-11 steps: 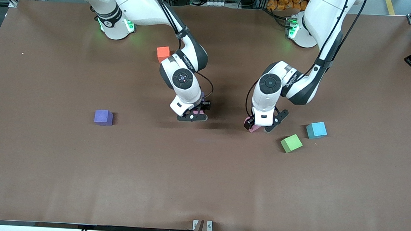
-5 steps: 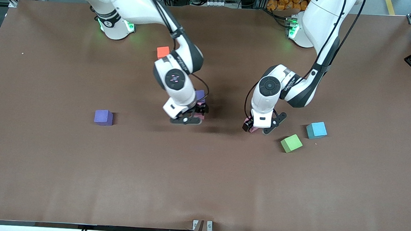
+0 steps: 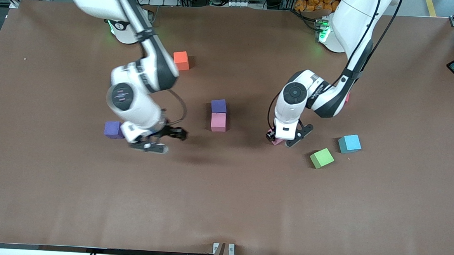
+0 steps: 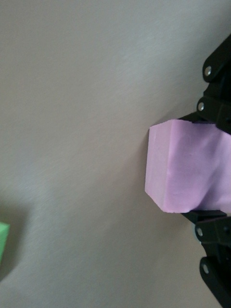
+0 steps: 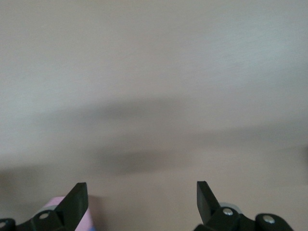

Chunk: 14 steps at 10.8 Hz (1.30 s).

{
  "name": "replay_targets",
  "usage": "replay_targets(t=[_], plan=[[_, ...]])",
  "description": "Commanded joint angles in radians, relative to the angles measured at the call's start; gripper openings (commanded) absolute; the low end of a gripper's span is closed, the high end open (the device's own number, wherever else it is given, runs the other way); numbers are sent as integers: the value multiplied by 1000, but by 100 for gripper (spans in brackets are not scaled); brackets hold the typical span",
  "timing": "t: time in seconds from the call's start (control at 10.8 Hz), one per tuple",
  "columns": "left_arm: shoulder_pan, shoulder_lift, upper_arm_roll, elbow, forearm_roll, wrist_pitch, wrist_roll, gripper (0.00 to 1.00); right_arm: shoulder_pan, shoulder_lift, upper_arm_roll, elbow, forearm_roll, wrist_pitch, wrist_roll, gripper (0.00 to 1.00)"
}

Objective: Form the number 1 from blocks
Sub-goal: 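Grasp the blue block with the right gripper while the left gripper lifts pink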

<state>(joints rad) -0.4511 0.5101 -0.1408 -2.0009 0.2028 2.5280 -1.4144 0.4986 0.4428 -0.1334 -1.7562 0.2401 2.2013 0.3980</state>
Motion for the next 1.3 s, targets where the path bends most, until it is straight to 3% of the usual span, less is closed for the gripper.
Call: replay_targets(t=[0.0, 0.28, 0.46, 0.65, 0.93, 1.21], plan=[[-3, -77, -67, 2, 20, -98, -3, 0, -121, -30, 18, -67, -22, -23, -135, 100], [-1, -111, -239, 13, 9, -184, -2, 0, -260, -18, 18, -129, -38, -25, -345, 100], [-35, -55, -337, 57, 21, -184, 17, 0, -311, -16, 18, -150, -94, -25, -384, 100], [-104, -24, -345, 105, 18, -184, 63, 0, -330, -10, 18, -152, -169, -26, -407, 100], [-181, 51, -339, 164, 32, -184, 84, 0, -354, 14, 18, -178, -177, -26, -433, 100], [-205, 149, -336, 249, 127, -184, 81, 0, -353, 36, 20, -180, -170, -23, -429, 99]])
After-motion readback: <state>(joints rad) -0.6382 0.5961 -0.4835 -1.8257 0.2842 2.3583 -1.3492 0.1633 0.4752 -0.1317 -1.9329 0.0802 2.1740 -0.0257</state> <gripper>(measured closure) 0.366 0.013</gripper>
